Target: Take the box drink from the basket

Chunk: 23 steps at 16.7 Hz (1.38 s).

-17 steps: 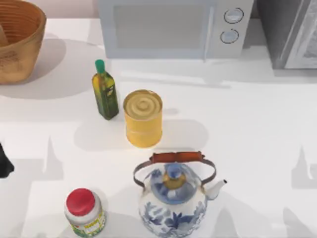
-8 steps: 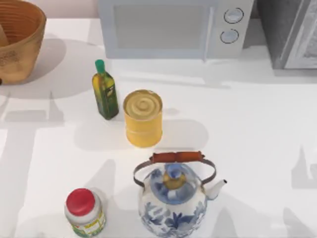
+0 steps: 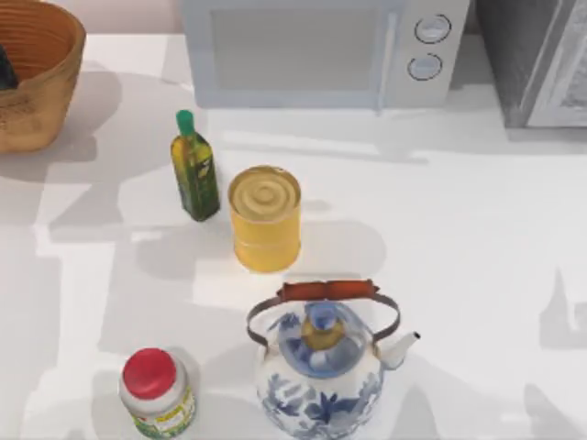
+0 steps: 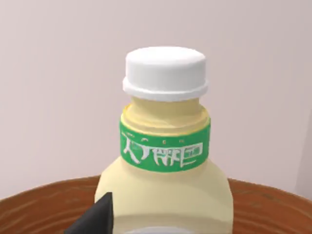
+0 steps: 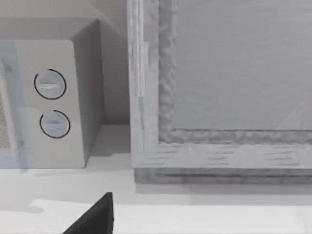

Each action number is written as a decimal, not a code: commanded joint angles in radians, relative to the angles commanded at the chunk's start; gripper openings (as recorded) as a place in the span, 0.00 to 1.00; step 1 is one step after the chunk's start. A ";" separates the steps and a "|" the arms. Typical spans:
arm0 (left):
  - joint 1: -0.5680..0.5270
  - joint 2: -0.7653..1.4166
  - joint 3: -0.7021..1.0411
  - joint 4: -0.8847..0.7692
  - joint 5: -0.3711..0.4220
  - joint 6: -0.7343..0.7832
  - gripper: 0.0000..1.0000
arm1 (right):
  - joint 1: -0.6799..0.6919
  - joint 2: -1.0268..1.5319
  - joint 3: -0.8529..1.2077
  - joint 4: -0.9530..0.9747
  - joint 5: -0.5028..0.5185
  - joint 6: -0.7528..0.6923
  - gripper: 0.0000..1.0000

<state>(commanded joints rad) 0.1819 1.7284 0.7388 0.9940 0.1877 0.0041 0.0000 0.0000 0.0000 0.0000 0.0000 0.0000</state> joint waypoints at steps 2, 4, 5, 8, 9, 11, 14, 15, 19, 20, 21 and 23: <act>0.022 0.150 0.067 0.073 0.033 0.002 1.00 | 0.000 0.000 0.000 0.000 0.000 0.000 1.00; 0.039 0.259 0.119 0.125 0.060 0.004 1.00 | 0.000 0.000 0.000 0.000 0.000 0.000 1.00; 0.046 0.297 0.140 0.142 0.071 0.005 1.00 | 0.000 0.000 0.000 0.000 0.000 0.000 1.00; 0.057 0.349 0.171 0.164 0.089 0.006 1.00 | 0.000 0.000 0.000 0.000 0.000 0.000 1.00; 0.057 0.349 0.171 0.164 0.089 0.006 1.00 | 0.000 0.000 0.000 0.000 0.000 0.000 1.00; 0.057 0.349 0.171 0.164 0.089 0.006 1.00 | 0.000 0.000 0.000 0.000 0.000 0.000 1.00; 0.052 0.342 0.179 0.158 0.084 0.009 1.00 | 0.000 0.000 0.000 0.000 0.000 0.000 1.00; 0.050 0.355 0.194 0.149 0.082 0.007 1.00 | 0.000 0.000 0.000 0.000 0.000 0.000 1.00; 0.037 0.418 0.302 0.103 0.070 0.005 1.00 | 0.000 0.000 0.000 0.000 0.000 0.000 1.00; 0.034 0.434 0.330 0.090 0.067 0.005 1.00 | 0.000 0.000 0.000 0.000 0.000 0.000 1.00; 0.030 0.449 0.357 0.079 0.064 0.005 1.00 | 0.000 0.000 0.000 0.000 0.000 0.000 1.00; 0.026 0.469 0.395 0.061 0.059 0.005 1.00 | 0.000 0.000 0.000 0.000 0.000 0.000 1.00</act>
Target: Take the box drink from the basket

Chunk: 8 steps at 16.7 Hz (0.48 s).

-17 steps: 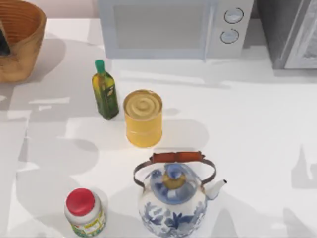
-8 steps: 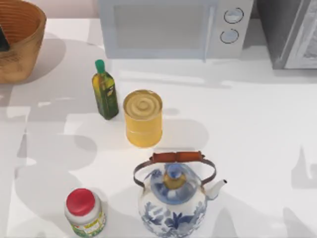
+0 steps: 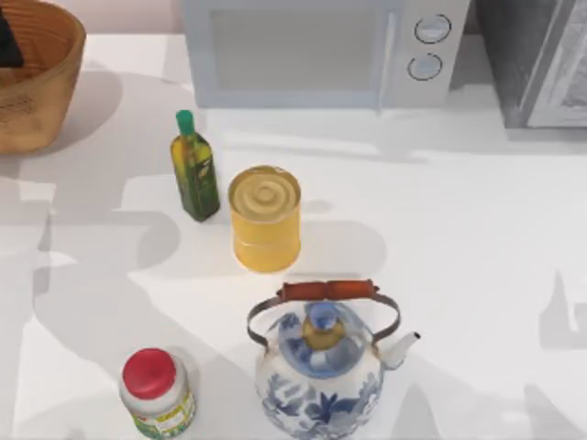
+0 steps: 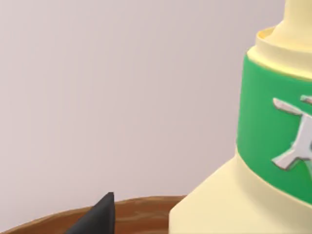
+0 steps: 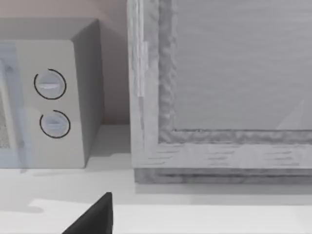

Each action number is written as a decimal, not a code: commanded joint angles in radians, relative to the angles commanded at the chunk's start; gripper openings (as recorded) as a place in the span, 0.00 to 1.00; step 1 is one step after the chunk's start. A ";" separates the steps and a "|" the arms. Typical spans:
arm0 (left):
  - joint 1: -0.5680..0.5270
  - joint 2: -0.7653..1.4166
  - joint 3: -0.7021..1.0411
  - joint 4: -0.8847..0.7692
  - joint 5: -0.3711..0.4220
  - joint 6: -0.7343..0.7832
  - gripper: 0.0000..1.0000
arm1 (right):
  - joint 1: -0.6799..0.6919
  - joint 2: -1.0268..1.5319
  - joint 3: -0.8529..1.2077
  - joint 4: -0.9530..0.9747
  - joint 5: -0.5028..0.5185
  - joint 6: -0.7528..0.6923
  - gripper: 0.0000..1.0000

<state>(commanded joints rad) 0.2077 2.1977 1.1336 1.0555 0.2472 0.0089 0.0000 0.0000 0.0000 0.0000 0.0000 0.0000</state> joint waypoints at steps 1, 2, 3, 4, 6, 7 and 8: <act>-0.001 0.004 0.007 -0.003 -0.001 0.000 1.00 | 0.000 0.000 0.000 0.000 0.000 0.000 1.00; -0.001 0.004 0.008 -0.004 -0.001 0.000 1.00 | 0.000 0.000 0.000 0.000 0.000 0.000 1.00; -0.001 0.004 0.008 -0.004 -0.001 0.000 1.00 | 0.000 0.000 0.000 0.000 0.000 0.000 1.00; -0.001 0.004 0.008 -0.004 -0.001 0.000 1.00 | 0.000 0.000 0.000 0.000 0.000 0.000 1.00; -0.001 0.004 0.008 -0.004 -0.001 0.000 0.85 | 0.000 0.000 0.000 0.000 0.000 0.000 1.00; -0.001 0.004 0.008 -0.004 -0.001 0.000 0.77 | 0.000 0.000 0.000 0.000 0.000 0.000 1.00; -0.001 0.004 0.008 -0.004 -0.001 0.000 0.70 | 0.000 0.000 0.000 0.000 0.000 0.000 1.00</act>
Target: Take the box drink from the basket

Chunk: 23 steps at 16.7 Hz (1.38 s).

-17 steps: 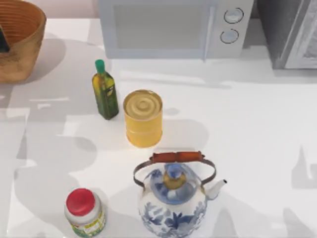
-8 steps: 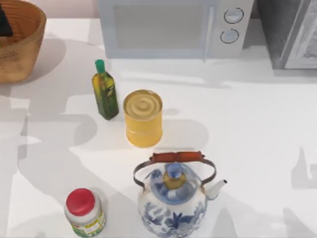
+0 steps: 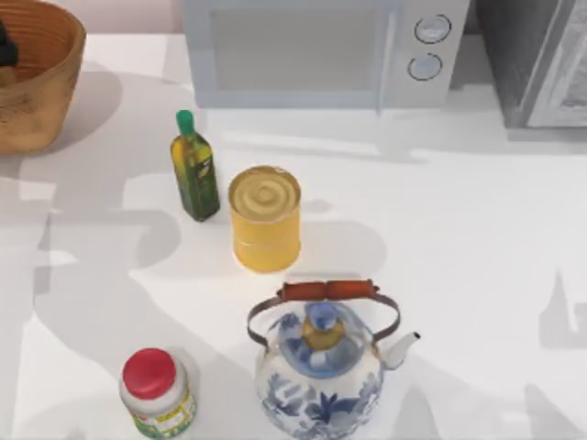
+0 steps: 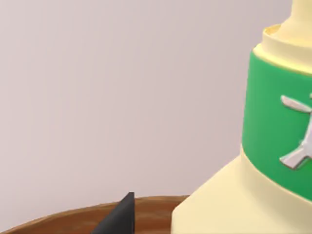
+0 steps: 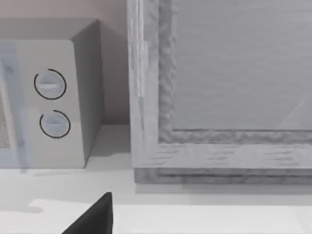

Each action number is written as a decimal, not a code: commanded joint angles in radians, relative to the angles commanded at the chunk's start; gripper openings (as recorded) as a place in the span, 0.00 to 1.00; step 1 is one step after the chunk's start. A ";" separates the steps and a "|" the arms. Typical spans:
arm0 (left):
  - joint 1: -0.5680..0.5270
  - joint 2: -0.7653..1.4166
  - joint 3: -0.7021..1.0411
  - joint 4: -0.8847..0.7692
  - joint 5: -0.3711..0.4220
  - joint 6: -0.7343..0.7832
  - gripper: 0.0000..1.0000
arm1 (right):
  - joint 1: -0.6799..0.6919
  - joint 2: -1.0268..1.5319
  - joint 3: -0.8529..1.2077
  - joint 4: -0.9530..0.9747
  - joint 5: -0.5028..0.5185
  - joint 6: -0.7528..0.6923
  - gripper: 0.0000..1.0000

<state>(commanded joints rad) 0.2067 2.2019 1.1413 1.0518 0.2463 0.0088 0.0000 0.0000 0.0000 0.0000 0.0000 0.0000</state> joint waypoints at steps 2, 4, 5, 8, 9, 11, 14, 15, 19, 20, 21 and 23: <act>0.000 0.000 0.000 0.000 0.000 0.000 0.55 | 0.000 0.000 0.000 0.000 0.000 0.000 1.00; 0.000 0.000 0.000 0.000 0.000 0.000 0.40 | 0.000 0.000 0.000 0.000 0.000 0.000 1.00; 0.000 0.000 0.000 0.000 0.000 0.000 0.32 | 0.000 0.000 0.000 0.000 0.000 0.000 1.00; 0.000 0.000 0.000 0.000 0.000 0.000 0.10 | 0.000 0.000 0.000 0.000 0.000 0.000 1.00; 0.000 0.000 0.000 0.000 0.000 0.000 0.02 | 0.000 0.000 0.000 0.000 0.000 0.000 1.00; 0.000 0.000 0.000 0.000 0.000 0.000 0.00 | 0.000 0.000 0.000 0.000 0.000 0.000 1.00; 0.000 0.000 0.000 0.000 0.000 0.000 0.00 | 0.000 0.000 0.000 0.000 0.000 0.000 1.00; 0.000 0.000 0.000 0.000 0.000 0.000 0.00 | 0.000 0.000 0.000 0.000 0.000 0.000 1.00; 0.007 -0.023 0.001 -0.004 0.001 0.003 0.00 | 0.000 0.000 0.000 0.000 0.000 0.000 1.00; 0.007 -0.030 0.006 -0.017 0.000 0.003 0.00 | 0.000 0.000 0.000 0.000 0.000 0.000 1.00; 0.007 -0.041 0.016 -0.039 0.000 0.003 0.00 | 0.000 0.000 0.000 0.000 0.000 0.000 1.00; 0.007 -0.078 0.047 -0.106 -0.001 0.004 0.00 | 0.000 0.000 0.000 0.000 0.000 0.000 1.00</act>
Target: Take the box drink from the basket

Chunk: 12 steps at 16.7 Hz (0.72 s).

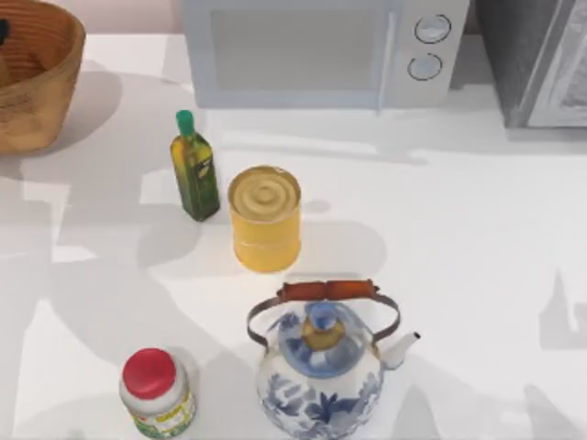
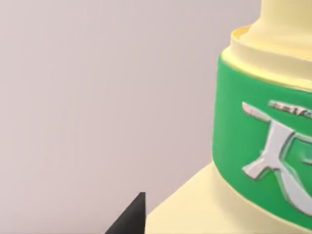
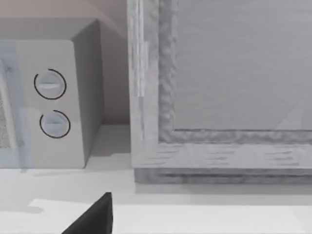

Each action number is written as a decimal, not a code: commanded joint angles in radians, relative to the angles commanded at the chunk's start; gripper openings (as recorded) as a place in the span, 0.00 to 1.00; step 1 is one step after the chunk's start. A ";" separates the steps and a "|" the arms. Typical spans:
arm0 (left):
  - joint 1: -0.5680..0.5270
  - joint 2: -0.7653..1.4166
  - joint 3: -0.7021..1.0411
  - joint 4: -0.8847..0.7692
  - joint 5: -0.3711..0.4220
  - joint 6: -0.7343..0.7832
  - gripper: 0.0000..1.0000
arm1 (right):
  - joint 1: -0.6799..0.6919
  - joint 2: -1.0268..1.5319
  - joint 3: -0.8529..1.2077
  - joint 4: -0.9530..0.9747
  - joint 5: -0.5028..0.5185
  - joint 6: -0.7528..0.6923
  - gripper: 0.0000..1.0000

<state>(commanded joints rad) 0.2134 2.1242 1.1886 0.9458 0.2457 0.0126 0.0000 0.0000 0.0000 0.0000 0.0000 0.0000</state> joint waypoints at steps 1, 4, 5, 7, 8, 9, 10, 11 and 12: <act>0.000 -0.023 0.019 -0.042 0.000 0.000 0.00 | 0.000 0.000 0.000 0.000 0.000 0.000 1.00; -0.001 -0.100 0.085 -0.185 -0.002 0.001 0.00 | 0.000 0.000 0.000 0.000 0.000 0.000 1.00; -0.001 -0.126 0.107 -0.234 -0.003 0.001 0.00 | 0.000 0.000 0.000 0.000 0.000 0.000 1.00; -0.001 -0.174 0.149 -0.323 -0.003 0.001 0.00 | 0.000 0.000 0.000 0.000 0.000 0.000 1.00; -0.001 -0.194 0.166 -0.361 -0.004 0.001 0.00 | 0.000 0.000 0.000 0.000 0.000 0.000 1.00; -0.001 -0.211 0.180 -0.392 -0.004 0.002 0.00 | 0.000 0.000 0.000 0.000 0.000 0.000 1.00; -0.001 -0.224 0.191 -0.416 -0.004 0.002 0.00 | 0.000 0.000 0.000 0.000 0.000 0.000 1.00; -0.001 -0.232 0.198 -0.430 -0.005 0.002 0.00 | 0.000 0.000 0.000 0.000 0.000 0.000 1.00; -0.001 -0.234 0.200 -0.434 -0.005 0.002 0.00 | 0.000 0.000 0.000 0.000 0.000 0.000 1.00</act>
<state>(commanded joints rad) 0.2121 1.8906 1.3882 0.5121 0.2410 0.0143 0.0000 0.0000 0.0000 0.0000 0.0000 0.0000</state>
